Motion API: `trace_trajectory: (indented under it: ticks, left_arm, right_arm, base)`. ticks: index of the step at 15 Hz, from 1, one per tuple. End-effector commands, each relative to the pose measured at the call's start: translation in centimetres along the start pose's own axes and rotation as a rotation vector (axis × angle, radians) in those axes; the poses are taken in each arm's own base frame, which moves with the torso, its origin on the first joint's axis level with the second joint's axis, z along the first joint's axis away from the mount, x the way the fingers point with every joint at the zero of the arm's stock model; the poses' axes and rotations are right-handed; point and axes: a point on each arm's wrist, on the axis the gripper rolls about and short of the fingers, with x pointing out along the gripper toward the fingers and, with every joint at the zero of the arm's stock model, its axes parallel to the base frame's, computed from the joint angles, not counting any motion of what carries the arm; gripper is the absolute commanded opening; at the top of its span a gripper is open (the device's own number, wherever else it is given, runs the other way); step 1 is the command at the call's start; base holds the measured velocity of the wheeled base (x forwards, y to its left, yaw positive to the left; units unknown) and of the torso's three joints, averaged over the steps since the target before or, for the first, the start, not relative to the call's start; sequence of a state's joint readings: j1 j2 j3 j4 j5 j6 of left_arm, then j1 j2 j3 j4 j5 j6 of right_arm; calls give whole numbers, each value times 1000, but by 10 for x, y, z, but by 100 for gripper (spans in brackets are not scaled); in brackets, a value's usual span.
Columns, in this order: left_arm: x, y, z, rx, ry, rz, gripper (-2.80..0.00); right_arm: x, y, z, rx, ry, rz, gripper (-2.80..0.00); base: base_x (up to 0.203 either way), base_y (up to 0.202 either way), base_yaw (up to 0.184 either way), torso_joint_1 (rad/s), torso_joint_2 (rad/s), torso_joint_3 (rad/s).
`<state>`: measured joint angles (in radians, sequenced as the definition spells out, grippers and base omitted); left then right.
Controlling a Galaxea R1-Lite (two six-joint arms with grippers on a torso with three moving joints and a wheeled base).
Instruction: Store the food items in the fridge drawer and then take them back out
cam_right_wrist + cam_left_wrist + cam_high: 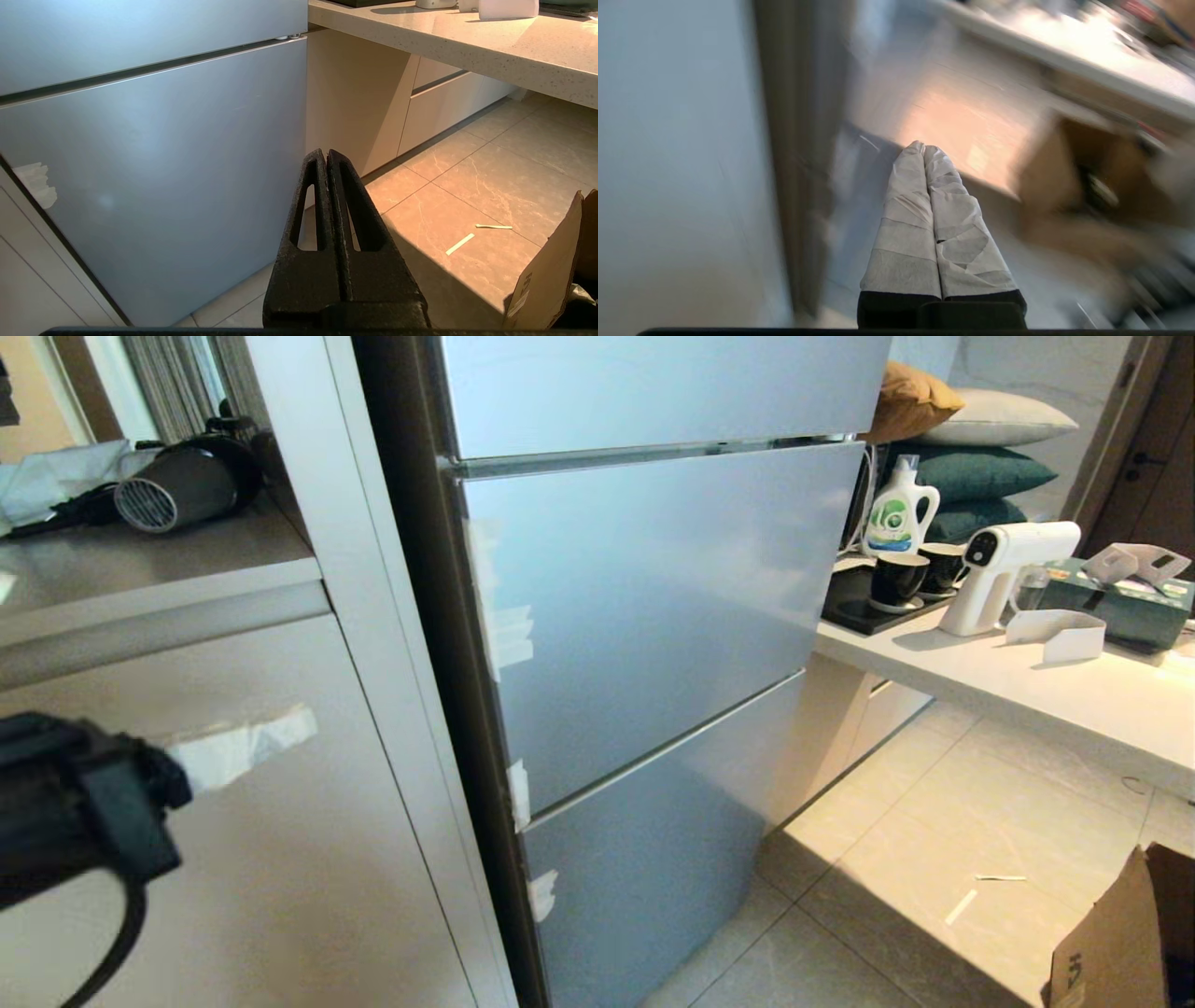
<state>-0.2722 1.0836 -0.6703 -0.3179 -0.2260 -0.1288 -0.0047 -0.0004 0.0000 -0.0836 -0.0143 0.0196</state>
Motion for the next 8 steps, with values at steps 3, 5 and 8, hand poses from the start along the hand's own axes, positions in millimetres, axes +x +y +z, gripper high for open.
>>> trace_trajectory:
  ticks: [3,5,8]
  left_arm:
    - [49,5,6,18,-26,117,-280]
    - [62,3,7,19,-24,117,-280]
    - [80,-14,11,22,-31,111,-280]
  right_arm:
    - [2,0,-9,0,29,-2,-280]
    - [2,0,-9,0,29,0,-280]
    - [2,0,-9,0,29,0,-280]
  base:
    - [0,0,0,0,0,0]
    - [0,0,0,0,0,0]
    - [0,0,0,0,0,0]
